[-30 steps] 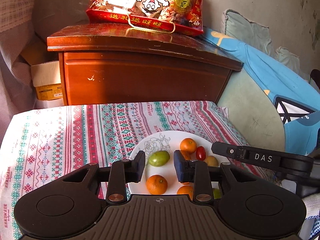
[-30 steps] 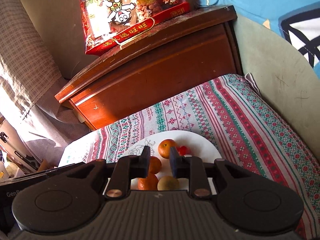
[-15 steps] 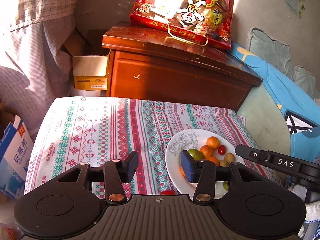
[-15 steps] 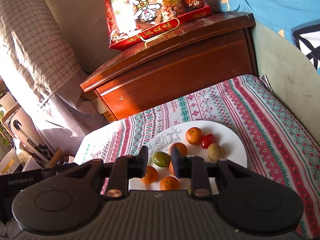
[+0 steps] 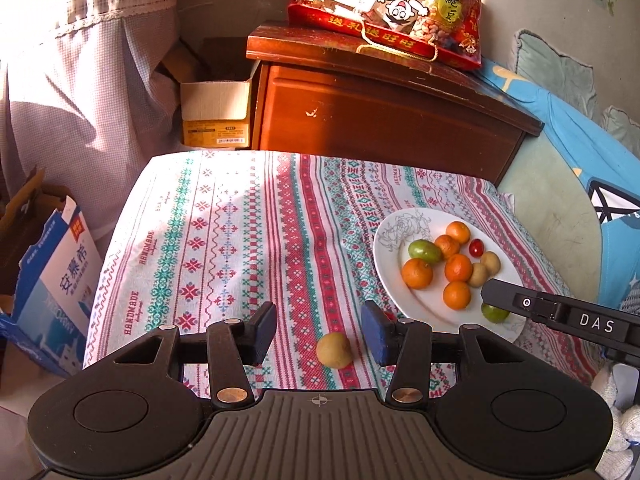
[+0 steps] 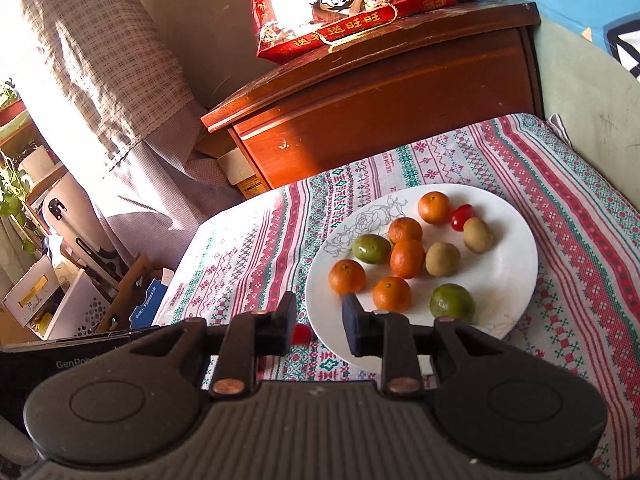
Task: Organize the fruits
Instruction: 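Withdraw from the plate and grasp another red cherry tomato with the right tool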
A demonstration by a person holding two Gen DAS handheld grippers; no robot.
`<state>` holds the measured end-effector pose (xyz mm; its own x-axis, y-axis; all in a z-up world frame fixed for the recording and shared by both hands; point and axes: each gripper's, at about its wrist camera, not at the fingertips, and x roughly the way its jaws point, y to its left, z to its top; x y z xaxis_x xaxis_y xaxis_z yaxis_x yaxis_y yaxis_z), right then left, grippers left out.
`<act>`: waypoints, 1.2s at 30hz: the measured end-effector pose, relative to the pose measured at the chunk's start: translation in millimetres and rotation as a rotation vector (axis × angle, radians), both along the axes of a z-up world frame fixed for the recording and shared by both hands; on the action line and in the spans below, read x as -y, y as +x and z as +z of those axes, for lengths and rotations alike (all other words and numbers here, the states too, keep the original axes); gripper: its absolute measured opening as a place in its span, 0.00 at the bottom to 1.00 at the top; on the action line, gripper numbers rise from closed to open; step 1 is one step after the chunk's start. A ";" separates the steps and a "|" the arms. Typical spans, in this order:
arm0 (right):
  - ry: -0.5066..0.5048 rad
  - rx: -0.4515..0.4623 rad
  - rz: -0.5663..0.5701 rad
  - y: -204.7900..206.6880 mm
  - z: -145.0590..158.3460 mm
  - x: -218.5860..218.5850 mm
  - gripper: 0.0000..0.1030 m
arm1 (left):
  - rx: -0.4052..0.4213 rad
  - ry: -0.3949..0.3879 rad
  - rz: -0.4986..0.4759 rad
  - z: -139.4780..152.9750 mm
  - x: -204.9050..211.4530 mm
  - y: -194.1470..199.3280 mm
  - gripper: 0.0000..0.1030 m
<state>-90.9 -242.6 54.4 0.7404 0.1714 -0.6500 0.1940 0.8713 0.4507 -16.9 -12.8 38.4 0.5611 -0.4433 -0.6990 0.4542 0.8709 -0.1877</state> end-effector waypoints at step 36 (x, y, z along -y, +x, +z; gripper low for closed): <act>-0.134 -0.057 0.059 41.8 -52.2 -54.7 0.26 | -0.085 0.085 0.019 -36.9 -23.1 4.6 0.44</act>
